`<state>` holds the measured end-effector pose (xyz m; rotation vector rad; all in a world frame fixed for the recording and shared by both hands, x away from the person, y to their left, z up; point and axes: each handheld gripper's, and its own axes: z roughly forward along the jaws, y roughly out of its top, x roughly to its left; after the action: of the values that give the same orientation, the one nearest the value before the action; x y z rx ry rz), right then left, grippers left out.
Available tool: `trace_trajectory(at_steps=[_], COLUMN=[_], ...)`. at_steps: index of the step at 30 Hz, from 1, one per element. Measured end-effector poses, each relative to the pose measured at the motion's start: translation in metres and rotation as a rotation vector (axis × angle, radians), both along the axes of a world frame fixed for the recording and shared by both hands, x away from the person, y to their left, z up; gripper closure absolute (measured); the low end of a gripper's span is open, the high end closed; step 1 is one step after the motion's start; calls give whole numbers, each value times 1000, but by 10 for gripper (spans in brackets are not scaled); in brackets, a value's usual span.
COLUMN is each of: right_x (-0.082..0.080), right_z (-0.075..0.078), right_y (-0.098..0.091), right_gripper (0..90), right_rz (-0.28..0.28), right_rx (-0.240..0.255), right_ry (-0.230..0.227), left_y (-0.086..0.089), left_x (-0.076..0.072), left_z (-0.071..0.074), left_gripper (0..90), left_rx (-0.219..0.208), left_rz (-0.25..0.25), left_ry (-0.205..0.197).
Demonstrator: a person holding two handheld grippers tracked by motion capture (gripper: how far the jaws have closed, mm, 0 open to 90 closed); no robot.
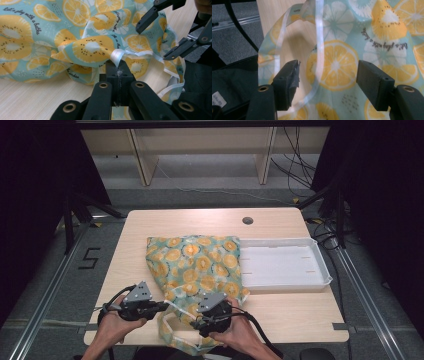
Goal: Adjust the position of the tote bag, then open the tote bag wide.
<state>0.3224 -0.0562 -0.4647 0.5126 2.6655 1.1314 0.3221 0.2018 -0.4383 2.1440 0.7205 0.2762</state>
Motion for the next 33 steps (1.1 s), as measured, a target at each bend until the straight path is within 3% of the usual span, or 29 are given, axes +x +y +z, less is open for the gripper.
trace_trajectory(at_steps=[1, 2, 4, 7, 8, 9, 10, 13, 20, 21, 23, 24, 25, 26, 30, 31, 33], right_x=[1, 1, 4, 8, 8, 11, 14, 22, 41, 48, 57, 57, 66, 72, 97, 97, 118], right_z=[1, 1, 0, -3, -3, -1, 0, 8, 39, 50, 60, 60, 71, 75, 90, 90, 100], right_y=[4, 6, 11, 14, 14, 13, 11, 2, -13, -14, -15, -15, -13, -12, -9, -9, -14], right_gripper=[346, 342, 365, 572, 572, 745, 810, 900, 900, 900, 900, 900, 900, 900, 900, 900, 900], right_rz=[2, -12, 2, 18, 18, 30, 54, 66, 65, 61, 61, 61, 51, 55, 23, 23, -14], right_rx=[-3, -2, -20, -55, -55, -77, -66, -47, -12, -5, -5, -5, -4, -6, -10, -10, 7], right_ry=[6, 24, 3, -3, -3, -13, -27, -28, -92, -111, -129, -129, -142, -157, -181, -181, -178], left_y=[2, 2, 1, 2, 2, 4, 3, 4, 3, 3, 1, 1, 2, 2, 7, 10, 20], left_x=[1, 1, 1, 1, 1, 2, 1, 4, 15, 19, 24, 24, 31, 31, 44, 46, 48], left_z=[2, 2, 1, 2, 2, 4, 4, 5, 11, 15, 18, 18, 24, 24, 33, 34, 39], left_gripper=[896, 897, 897, 897, 897, 897, 897, 897, 897, 897, 895, 892, 889, 883, 782, 782, 670], left_rx=[15, -1, -20, -12, -12, 6, -19, -26, -12, -9, -45, -45, -42, -42, -79, -93, -156], left_rz=[-13, -4, 6, -2, -2, -8, 12, 23, 4, -1, 38, 38, 52, 52, 93, 107, 131], left_ry=[4, 16, 18, -1, -1, 0, 5, -4, -32, -35, -43, -43, -69, -69, -88, -91, -76])
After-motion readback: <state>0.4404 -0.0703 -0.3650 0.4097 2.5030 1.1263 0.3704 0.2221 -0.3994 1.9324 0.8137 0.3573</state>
